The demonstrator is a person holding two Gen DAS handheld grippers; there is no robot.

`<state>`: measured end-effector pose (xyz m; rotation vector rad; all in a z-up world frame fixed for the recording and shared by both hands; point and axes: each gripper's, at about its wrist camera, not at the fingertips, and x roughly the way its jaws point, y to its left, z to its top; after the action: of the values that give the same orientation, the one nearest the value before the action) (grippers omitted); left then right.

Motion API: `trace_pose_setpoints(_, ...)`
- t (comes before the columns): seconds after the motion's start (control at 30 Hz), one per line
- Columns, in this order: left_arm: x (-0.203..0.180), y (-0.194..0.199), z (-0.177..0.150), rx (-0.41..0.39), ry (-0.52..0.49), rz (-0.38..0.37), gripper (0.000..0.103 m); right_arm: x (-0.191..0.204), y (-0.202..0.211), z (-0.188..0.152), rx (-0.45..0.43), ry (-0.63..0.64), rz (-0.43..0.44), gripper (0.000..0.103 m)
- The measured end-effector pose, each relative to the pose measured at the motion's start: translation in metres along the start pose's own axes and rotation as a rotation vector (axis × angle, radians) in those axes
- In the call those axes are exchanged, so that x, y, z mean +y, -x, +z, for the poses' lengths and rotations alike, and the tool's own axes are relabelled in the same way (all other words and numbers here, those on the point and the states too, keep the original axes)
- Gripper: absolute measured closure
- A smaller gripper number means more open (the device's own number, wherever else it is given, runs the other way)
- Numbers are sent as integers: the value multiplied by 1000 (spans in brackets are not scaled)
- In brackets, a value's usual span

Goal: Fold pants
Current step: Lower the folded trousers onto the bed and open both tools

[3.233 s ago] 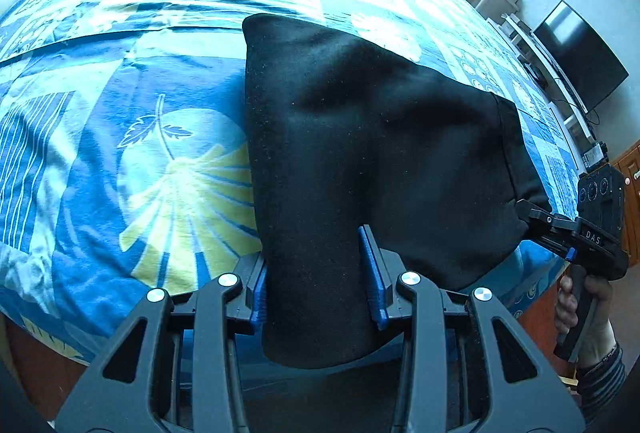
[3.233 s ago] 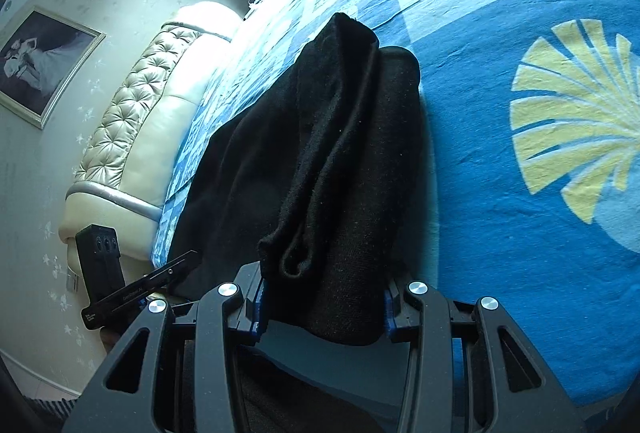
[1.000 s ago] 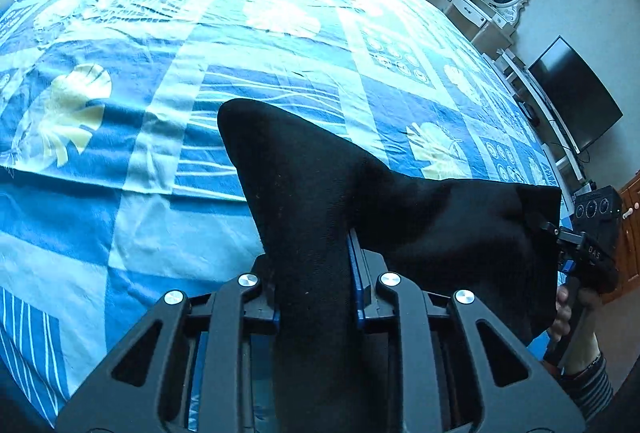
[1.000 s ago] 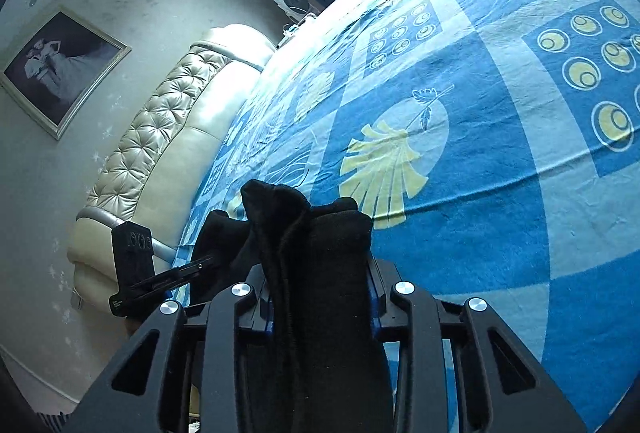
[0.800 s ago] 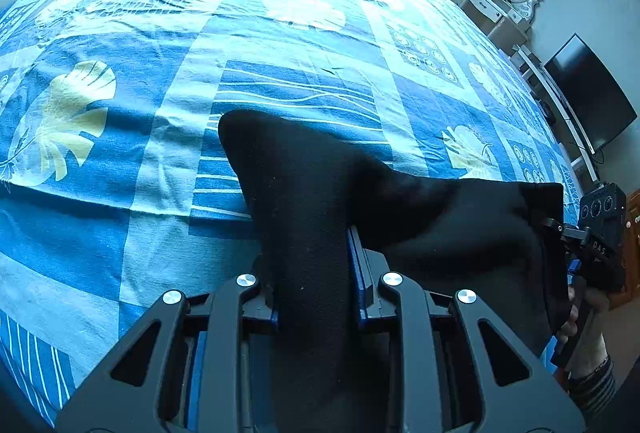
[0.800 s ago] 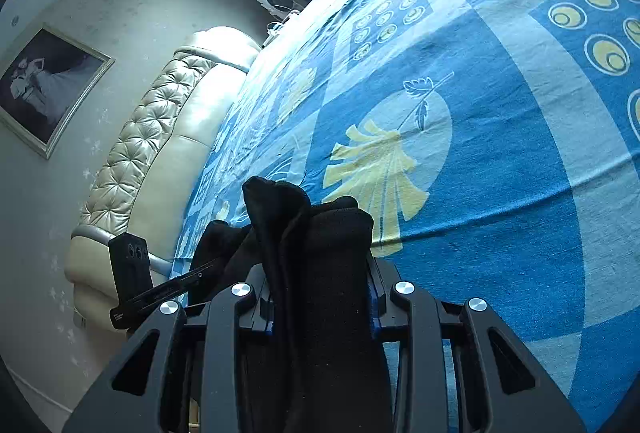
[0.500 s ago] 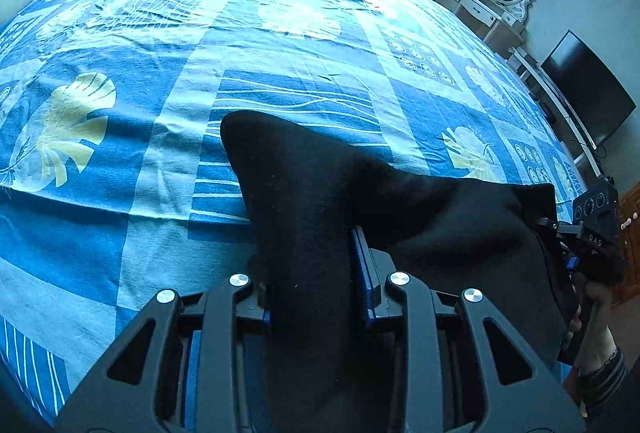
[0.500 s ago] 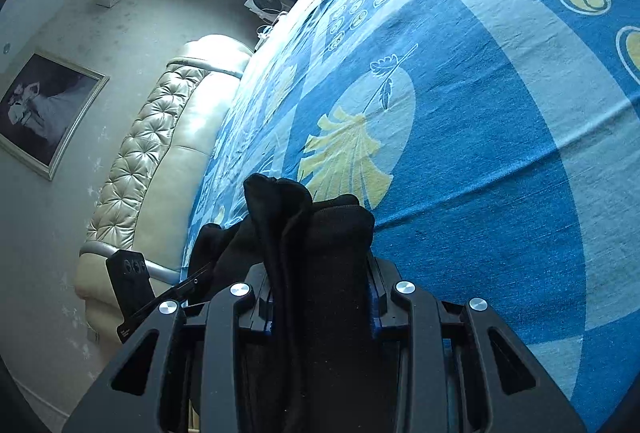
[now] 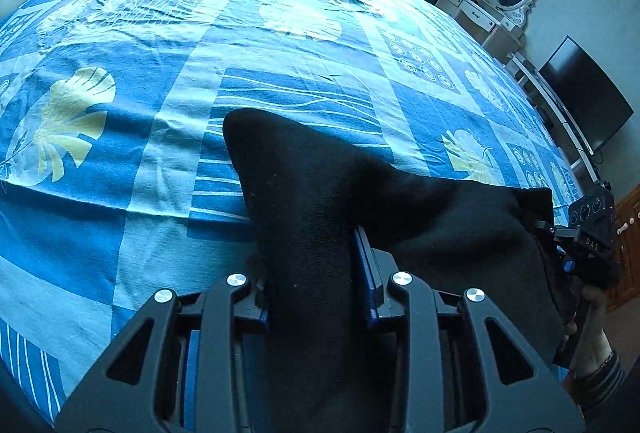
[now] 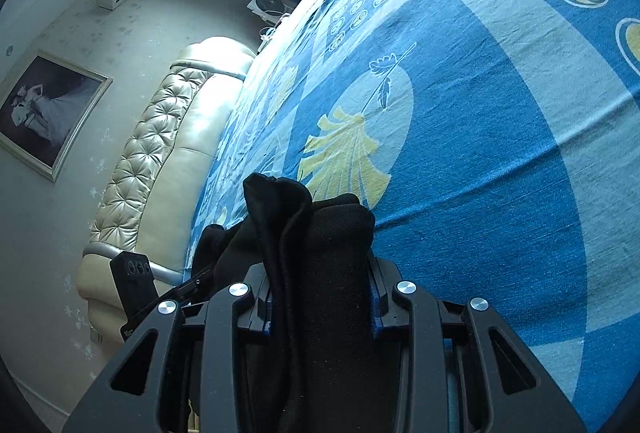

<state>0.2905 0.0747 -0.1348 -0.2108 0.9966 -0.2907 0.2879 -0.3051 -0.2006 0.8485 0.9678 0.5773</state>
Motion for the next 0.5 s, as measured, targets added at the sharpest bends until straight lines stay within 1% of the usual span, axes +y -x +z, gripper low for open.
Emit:
trace_pose_setpoints(0.03, 0, 0, 0, 0, -1, 1, 70, 0, 0, 0, 1, 0, 0, 68)
trace_pose_setpoints(0.1, 0, 2, 0, -6, -6, 1, 64, -1, 1, 0, 6, -7, 5, 65)
trace_pose_setpoints(0.13, 1, 5, -1, -12, -6, -4, 61, 0, 2, 0, 13, -13, 13, 59)
trace_pose_setpoints(0.17, 3, 8, -3, -15, 4, -18, 54, 2, 3, 0, 23, -20, 17, 52)
trace_pose_setpoints(0.2, 7, 13, -4, -15, 20, -34, 49, 6, 6, 0, 30, -27, 23, 47)
trace_pose_setpoints(0.23, 11, 18, -8, -11, 40, -53, 38, 9, 12, -2, 28, -30, 34, 37)
trace_pose_setpoints(0.27, 15, 24, -12, -10, 61, -73, 32, 12, 18, -5, 18, -32, 39, 31)
trace_pose_setpoints(0.37, 29, 41, -34, 4, 118, -122, 30, 13, 36, -21, 21, -37, 28, 29)
trace_pose_setpoints(0.5, 49, 58, -72, 49, 260, -215, 29, 8, 56, -52, 55, -48, 25, 29)
